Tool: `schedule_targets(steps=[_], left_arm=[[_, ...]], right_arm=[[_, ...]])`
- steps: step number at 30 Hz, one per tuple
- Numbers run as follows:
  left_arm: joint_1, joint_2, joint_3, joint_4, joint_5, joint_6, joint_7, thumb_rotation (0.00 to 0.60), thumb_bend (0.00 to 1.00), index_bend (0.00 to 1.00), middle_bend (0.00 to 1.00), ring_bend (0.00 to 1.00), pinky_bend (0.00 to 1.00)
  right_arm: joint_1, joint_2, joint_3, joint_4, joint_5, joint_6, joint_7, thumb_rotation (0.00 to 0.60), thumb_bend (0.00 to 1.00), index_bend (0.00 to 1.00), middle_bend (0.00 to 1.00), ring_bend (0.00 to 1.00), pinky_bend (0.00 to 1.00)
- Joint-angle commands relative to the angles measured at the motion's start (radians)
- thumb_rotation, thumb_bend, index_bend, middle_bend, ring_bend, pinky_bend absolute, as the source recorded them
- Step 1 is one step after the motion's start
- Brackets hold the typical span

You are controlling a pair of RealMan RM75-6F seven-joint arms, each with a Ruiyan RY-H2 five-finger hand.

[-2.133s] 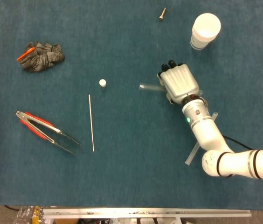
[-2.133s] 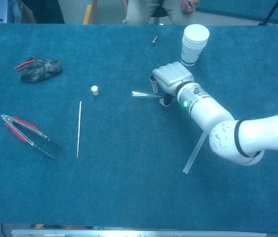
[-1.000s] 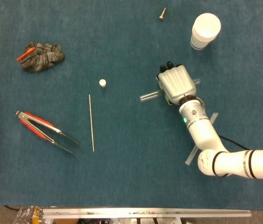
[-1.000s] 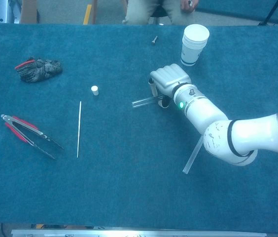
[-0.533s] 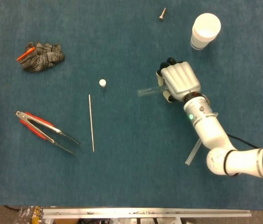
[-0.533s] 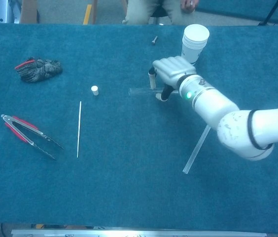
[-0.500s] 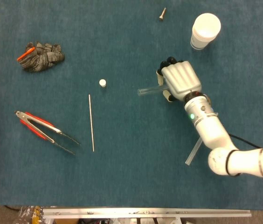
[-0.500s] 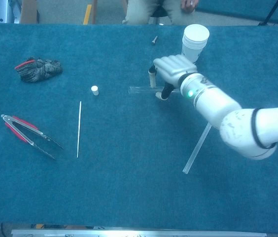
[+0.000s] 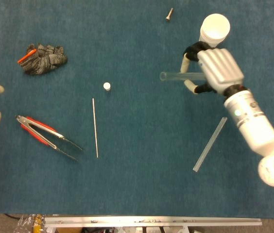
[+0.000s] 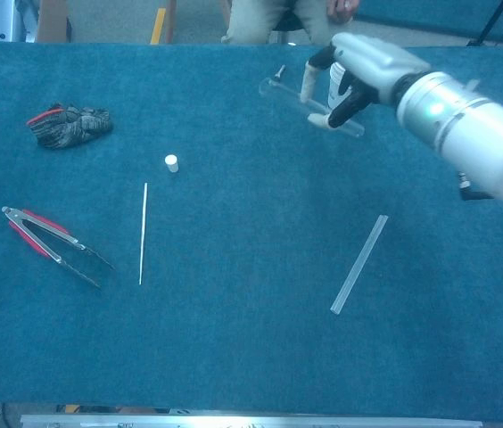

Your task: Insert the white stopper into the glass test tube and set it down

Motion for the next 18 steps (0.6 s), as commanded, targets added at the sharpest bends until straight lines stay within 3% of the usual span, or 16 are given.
schedule_targets(steps=[1,11,18], left_arm=[[-0.029,-0.015,-0.008,-0.002,0.0,-0.031,0.003,0.6,0.32,0.34,0.19,0.03,0.05],[-0.143,-0.105,-0.017,-0.004,-0.028,-0.186,-0.084,0.6,0.32,0.34,0.19,0.03,0.05],[-0.245,-0.192,-0.034,0.04,-0.064,-0.317,-0.039,0.6,0.32,0.34,0.18,0.03,0.05]], right_arm=[[-0.02,0.048,0.0,-0.039,-0.026,-0.003,0.034,0.6,0.4,0.64,0.32,0.18,0.36],[-0.049,0.185,0.023,-0.129,-0.067,0.019,0.11,0.6,0.4,0.64,0.32,0.18,0.36],[-0.068,0.265,0.018,-0.171,-0.075,0.019,0.147,0.6,0.4,0.64,0.32,0.18,0.36]])
